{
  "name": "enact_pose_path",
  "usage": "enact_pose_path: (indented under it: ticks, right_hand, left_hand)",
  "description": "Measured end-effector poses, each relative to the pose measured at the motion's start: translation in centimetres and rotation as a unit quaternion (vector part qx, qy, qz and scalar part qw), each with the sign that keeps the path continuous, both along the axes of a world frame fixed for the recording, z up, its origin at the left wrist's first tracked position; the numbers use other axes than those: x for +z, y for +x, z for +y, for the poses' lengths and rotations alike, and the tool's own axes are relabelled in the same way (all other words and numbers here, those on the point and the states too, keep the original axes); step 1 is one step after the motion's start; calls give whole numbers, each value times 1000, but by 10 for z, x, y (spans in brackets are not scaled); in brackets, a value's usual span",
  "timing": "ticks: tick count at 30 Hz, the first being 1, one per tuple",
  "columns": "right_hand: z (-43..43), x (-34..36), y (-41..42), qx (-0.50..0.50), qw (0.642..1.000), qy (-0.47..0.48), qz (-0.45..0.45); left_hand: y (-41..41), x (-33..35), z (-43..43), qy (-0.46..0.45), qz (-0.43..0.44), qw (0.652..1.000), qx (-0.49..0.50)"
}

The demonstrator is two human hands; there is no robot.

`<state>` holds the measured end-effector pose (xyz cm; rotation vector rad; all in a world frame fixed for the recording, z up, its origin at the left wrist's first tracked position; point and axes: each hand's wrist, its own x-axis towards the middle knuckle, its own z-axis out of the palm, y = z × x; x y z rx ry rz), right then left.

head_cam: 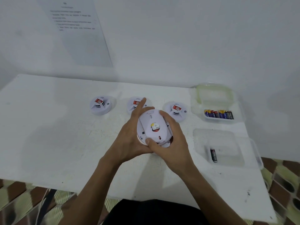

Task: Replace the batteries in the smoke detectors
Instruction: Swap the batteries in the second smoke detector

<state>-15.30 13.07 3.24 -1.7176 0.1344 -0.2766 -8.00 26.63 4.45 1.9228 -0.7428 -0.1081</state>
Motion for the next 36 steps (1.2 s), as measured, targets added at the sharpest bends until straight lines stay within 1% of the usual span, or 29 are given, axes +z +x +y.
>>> enact_pose_path:
  ticks: [3, 6, 10, 13, 15, 18, 19, 23, 26, 28, 30, 31, 32, 34, 36]
  right_hand:
    - [-8, 6, 0, 24, 999, -25, 9]
    - [-19, 12, -1, 52, 997, -47, 9]
    - [-20, 12, -8, -7, 996, -88, -27]
    - [-18, 10, -12, -30, 994, -102, -22]
    - [-19, 12, -10, -23, 996, -82, 7]
    - [-23, 20, -2, 10, 996, -25, 84]
    - [-26, 23, 1, 14, 995, -17, 97]
    - [-32, 33, 7, 26, 996, -35, 83]
    - [-40, 38, 6, 13, 997, 36, 64]
    - [-51, 38, 6, -15, 996, 71, 50]
    - [-64, 36, 5, -59, 994, 72, 49]
    - [-71, 33, 5, -77, 993, 74, 51]
    - [-77, 30, 4, -93, 991, 76, 58]
    - [-87, 19, 3, -111, 989, 52, 85]
    - [-94, 5, 3, -99, 987, -28, 125]
  left_hand:
    - [1, 0, -3, 1, 11, 1000, 3]
    - [0, -2, -5, 12, -8, 1000, 5]
    - [1, -1, -8, 16, -17, 1000, 7]
    - [0, 2, -12, 8, -16, 1000, 4]
    - [-1, 2, -16, 13, -13, 1000, 4]
    - [-3, 2, -23, 24, -25, 999, 3]
    - [-3, 1, -25, 23, -27, 999, 5]
    - [1, -2, -30, -9, -10, 1000, 20]
    - [5, -5, -28, 4, -25, 1000, 12]
    - [8, -14, -24, 15, 0, 1000, 6]
    - [11, -22, -18, 32, 42, 999, 3]
    - [11, -24, -16, 45, 38, 998, 9]
    - [11, -25, -14, 63, 15, 998, 18]
    - [10, -23, -13, 80, -17, 996, 33]
    - [10, -23, -12, 79, -20, 996, 38]
